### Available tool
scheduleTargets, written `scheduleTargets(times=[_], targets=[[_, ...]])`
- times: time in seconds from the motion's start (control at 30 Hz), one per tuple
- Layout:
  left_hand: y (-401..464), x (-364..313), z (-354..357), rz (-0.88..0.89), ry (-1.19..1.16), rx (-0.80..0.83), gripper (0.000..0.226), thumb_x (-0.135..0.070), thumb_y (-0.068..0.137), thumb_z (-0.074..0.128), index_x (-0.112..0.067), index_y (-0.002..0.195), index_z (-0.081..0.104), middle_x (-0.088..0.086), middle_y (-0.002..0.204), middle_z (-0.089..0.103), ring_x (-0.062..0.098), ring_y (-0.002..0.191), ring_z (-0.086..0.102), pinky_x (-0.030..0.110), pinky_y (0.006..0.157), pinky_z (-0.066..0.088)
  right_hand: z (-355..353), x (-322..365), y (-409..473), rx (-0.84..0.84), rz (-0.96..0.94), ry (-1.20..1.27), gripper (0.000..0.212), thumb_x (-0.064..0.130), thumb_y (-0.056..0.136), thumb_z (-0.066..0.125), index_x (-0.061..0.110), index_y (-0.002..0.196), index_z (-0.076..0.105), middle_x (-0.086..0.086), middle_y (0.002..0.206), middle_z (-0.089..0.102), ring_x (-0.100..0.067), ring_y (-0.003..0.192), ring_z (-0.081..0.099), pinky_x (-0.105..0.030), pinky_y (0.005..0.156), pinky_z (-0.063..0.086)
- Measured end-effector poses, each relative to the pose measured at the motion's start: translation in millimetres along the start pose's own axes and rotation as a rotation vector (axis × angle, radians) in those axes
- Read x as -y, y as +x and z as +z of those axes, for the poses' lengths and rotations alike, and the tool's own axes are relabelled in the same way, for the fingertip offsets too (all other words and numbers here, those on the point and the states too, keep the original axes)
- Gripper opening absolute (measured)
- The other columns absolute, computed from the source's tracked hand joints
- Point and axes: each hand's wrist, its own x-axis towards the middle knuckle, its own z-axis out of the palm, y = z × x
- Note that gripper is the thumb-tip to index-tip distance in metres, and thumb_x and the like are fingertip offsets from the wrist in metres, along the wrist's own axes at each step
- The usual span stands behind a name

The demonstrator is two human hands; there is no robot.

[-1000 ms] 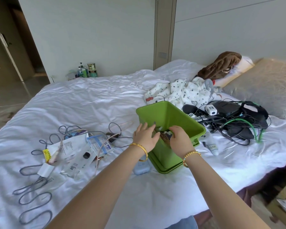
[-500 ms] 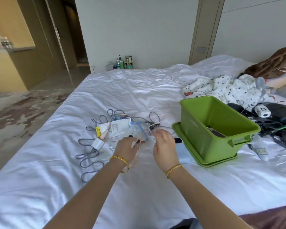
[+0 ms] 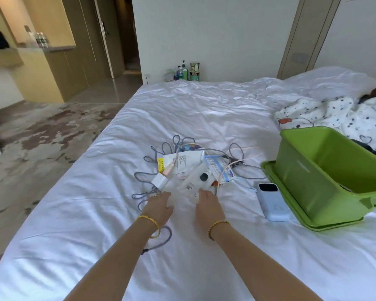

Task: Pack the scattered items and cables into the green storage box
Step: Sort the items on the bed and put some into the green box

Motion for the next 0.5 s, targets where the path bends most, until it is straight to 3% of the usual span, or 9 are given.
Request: scheduleTargets(times=[0.1, 0.33, 0.37, 0.4, 0.43, 0.5], targets=[[16.0, -9.2, 2.0, -0.018, 0.015, -0.018, 0.053, -0.032, 0.096, 0.043, -0.014, 0.144, 0.029, 0.011, 0.143, 0.043, 0.025, 0.132, 0.040, 0.032, 0.109, 0.032, -6.9, -4.8, 16.5, 0.005, 0.096, -0.055, 0.046, 0.010, 0.093, 0.038, 0.004, 0.137, 0.026, -0.014, 0.142, 0.034, -0.027, 0.125, 0.040, -0.033, 0.103, 0.036], [56.3, -38.2, 7.7, -0.171, -0.253, 0.039, 0.053, -0.036, 0.091, 0.051, -0.012, 0.136, 0.038, 0.010, 0.134, 0.051, 0.027, 0.123, 0.048, 0.033, 0.098, 0.039, -9.2, -17.0, 49.7, -0.001, 0.325, 0.288, 0.030, 0.016, 0.094, 0.041, -0.001, 0.114, 0.053, -0.016, 0.124, 0.051, -0.028, 0.112, 0.051, -0.035, 0.097, 0.044], [60.5, -40.9, 9.2, -0.189, -0.287, 0.052, 0.042, -0.036, 0.091, 0.052, -0.013, 0.126, 0.048, 0.010, 0.125, 0.055, 0.026, 0.115, 0.052, 0.032, 0.090, 0.040, -8.0, -19.1, 52.3, 0.003, 0.339, 0.308, 0.029, 0.018, 0.094, 0.042, 0.000, 0.112, 0.056, -0.016, 0.123, 0.051, -0.028, 0.112, 0.050, -0.034, 0.097, 0.043], [63.8, -42.4, 11.2, -0.193, -0.304, 0.058, 0.024, -0.034, 0.090, 0.052, -0.014, 0.103, 0.056, 0.009, 0.107, 0.059, 0.023, 0.097, 0.056, 0.030, 0.078, 0.040, -6.4, -21.2, 54.8, 0.007, 0.349, 0.321, 0.030, 0.021, 0.094, 0.042, 0.001, 0.110, 0.057, -0.015, 0.124, 0.050, -0.028, 0.113, 0.049, -0.034, 0.098, 0.042], [65.8, -43.8, 13.3, -0.183, -0.321, 0.048, 0.020, -0.033, 0.089, 0.053, -0.017, 0.078, 0.051, 0.006, 0.085, 0.054, 0.018, 0.076, 0.051, 0.027, 0.065, 0.036, -5.4, -22.0, 57.0, 0.016, 0.364, 0.330, 0.031, 0.023, 0.094, 0.043, 0.002, 0.110, 0.058, -0.014, 0.125, 0.049, -0.028, 0.115, 0.048, -0.035, 0.099, 0.041], [67.4, -44.0, 19.1, -0.175, -0.343, 0.040, 0.038, -0.030, 0.089, 0.054, -0.019, 0.061, 0.032, -0.002, 0.064, 0.037, 0.012, 0.057, 0.034, 0.025, 0.052, 0.025, -3.9, -21.9, 60.1, 0.028, 0.399, 0.341, 0.033, 0.028, 0.093, 0.044, 0.004, 0.113, 0.058, -0.013, 0.128, 0.046, -0.028, 0.118, 0.046, -0.037, 0.101, 0.040]])
